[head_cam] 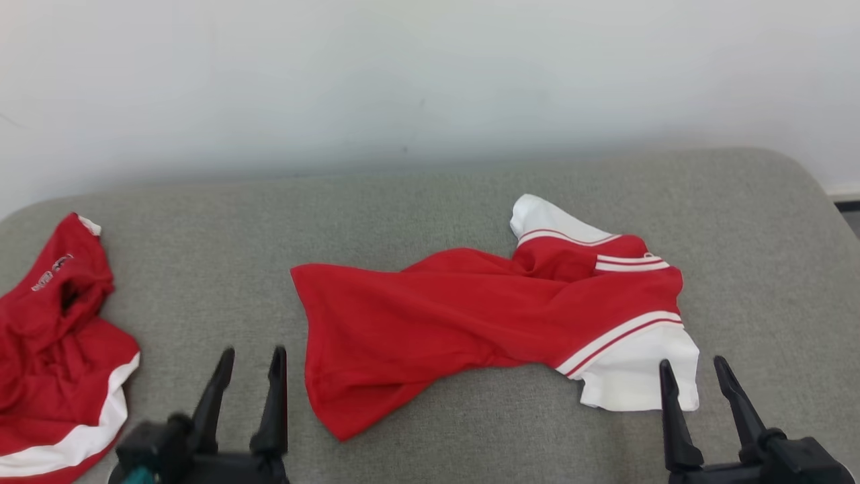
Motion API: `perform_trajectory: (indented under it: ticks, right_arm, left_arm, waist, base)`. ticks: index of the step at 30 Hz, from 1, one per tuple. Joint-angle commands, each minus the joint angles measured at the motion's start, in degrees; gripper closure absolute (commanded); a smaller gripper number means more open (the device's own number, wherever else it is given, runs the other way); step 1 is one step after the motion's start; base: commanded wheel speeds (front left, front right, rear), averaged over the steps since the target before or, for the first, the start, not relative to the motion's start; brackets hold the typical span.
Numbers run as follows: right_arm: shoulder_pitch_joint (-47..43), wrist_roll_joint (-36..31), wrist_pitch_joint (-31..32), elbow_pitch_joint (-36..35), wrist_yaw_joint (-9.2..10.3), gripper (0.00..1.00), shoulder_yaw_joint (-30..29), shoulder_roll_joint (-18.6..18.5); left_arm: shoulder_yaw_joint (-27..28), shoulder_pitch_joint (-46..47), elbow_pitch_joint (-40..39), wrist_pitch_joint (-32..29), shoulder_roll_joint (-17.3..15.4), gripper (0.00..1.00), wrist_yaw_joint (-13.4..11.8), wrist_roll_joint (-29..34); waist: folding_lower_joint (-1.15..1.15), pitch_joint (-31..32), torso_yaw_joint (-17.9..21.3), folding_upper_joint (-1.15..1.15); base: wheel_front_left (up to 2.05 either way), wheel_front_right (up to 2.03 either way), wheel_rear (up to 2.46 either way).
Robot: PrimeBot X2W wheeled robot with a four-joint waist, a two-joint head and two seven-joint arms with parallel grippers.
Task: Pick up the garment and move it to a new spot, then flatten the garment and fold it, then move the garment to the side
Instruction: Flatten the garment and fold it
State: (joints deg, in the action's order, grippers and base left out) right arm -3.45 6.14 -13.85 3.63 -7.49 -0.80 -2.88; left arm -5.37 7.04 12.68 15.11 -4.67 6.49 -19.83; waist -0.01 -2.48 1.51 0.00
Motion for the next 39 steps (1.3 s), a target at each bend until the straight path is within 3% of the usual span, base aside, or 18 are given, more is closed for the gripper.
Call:
perform_trajectory:
  ticks: [1,14,26,39]
  right_arm:
    - [-1.16,0.05,-0.12,0.32,-0.01,0.0,-0.71,-0.01]
    - [-5.85,-0.14,-0.46,3.23,-0.01,0.0,-2.09,-0.69]
    - [-6.46,-0.35,0.11,4.93,-0.01,0.0,-3.34,-1.36]
    - [-5.11,-0.92,0.0,4.98,-0.01,0.0,-3.2,-0.86]
  left_arm:
    - [0.67,-3.45,-2.32,0.04,0.57,0.0,0.1,2.03]
    - [4.33,-14.63,-6.68,0.05,1.69,0.0,0.83,7.03]
    - [6.22,-14.39,-7.09,0.06,1.79,0.0,0.84,6.74]
    - [4.31,-13.58,-5.92,0.06,1.78,0.0,0.84,5.95]
  waist:
    - [0.01,2.41,-1.42,0.0]
    - [0.01,5.02,-3.52,0.0]
    - [0.01,4.78,-2.7,0.0]
    - [0.01,3.35,-2.46,0.0]
  base:
    - [0.0,0.0,0.0]
    - [0.0,0.0,0.0]
    - [0.0,0.0,0.0]
    - [0.0,0.0,0.0]
